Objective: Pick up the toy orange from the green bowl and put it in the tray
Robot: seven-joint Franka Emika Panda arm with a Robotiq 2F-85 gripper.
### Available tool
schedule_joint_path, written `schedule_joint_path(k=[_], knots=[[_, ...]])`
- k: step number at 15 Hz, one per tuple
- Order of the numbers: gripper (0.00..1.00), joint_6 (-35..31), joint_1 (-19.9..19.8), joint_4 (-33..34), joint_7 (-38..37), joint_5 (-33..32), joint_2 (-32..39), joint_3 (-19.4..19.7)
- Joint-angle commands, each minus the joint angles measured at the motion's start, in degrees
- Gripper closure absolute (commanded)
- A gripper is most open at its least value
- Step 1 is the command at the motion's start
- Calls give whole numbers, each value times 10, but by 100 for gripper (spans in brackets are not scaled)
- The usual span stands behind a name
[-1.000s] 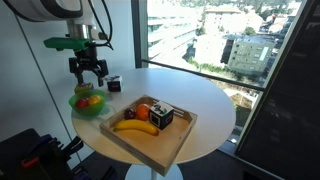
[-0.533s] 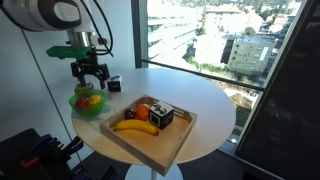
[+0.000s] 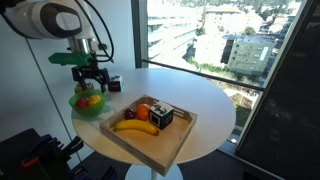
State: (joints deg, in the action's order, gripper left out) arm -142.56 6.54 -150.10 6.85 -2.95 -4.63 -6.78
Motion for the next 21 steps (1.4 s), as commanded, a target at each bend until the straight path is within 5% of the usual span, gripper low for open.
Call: schedule_joint_path(k=[1, 21], knots=[[0, -19, 1, -4, -28, -29, 11, -4], [0, -24, 14, 17, -115, -127, 56, -10]])
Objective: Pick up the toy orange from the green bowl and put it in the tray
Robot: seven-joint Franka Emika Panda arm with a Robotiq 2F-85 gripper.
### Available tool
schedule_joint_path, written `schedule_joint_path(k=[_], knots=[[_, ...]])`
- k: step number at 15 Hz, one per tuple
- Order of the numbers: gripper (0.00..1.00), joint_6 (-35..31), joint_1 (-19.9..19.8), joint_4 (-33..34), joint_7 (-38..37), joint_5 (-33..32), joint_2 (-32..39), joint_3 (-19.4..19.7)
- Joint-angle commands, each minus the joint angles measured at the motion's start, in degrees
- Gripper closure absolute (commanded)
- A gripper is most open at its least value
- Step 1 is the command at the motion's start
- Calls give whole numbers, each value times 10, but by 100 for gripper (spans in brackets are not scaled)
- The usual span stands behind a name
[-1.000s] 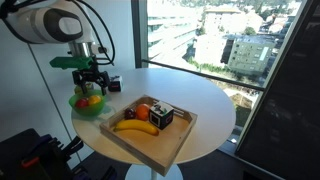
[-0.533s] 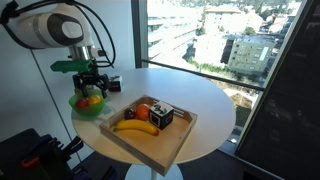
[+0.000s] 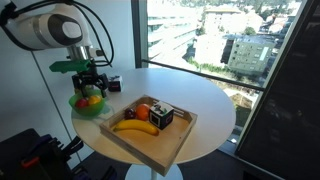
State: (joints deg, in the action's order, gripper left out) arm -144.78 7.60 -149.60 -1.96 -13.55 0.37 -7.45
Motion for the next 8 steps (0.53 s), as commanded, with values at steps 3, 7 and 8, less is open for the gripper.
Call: schedule_joint_path(k=[3, 7, 8], knots=[[0, -2, 5, 18, -38, -31, 10, -3], [0, -3, 8, 24, -52, -47, 21, -3], [0, -1, 9, 25, -54, -48, 23, -3]])
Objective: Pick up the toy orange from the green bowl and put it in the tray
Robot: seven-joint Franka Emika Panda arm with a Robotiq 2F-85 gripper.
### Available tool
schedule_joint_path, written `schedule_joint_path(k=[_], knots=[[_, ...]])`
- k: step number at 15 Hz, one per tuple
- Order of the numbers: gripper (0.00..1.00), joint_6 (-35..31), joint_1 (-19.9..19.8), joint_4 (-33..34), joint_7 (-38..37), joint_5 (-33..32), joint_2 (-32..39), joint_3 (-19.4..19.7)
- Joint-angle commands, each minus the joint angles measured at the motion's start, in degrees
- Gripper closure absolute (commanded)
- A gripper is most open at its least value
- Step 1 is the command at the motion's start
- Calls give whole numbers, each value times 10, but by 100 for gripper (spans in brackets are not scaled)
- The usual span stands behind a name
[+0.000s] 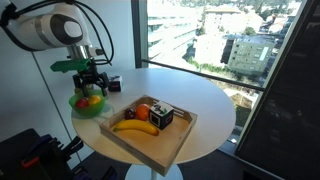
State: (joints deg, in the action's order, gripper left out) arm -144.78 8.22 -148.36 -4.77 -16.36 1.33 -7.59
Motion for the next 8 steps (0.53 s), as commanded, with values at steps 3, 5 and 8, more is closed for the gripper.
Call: schedule_joint_path(k=[3, 5, 8], knots=[[0, 1, 1, 2, -3, -1, 7, 0], [0, 1, 1, 1, -3, -1, 7, 0], [0, 1, 1, 1, -3, -1, 7, 0]])
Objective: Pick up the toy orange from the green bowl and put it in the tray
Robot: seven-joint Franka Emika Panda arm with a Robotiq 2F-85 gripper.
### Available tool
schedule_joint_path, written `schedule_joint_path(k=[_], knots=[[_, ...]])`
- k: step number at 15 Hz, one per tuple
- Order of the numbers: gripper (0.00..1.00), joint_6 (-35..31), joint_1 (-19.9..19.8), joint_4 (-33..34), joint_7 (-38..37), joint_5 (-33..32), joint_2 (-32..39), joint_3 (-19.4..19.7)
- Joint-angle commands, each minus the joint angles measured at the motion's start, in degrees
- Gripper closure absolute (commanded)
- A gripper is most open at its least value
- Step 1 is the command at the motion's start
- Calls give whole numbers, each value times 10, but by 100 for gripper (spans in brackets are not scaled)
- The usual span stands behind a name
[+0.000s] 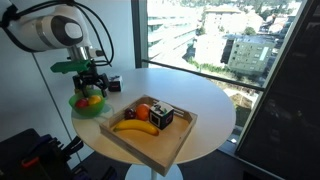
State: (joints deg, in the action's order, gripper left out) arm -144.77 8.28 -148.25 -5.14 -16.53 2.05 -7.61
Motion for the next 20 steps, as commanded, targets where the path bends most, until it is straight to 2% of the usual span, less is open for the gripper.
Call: schedule_joint_path(k=[1, 20], knots=[[0, 2, 1, 2, -1, 1, 1, 0], [0, 2, 12, 19, -30, -19, 31, 1]])
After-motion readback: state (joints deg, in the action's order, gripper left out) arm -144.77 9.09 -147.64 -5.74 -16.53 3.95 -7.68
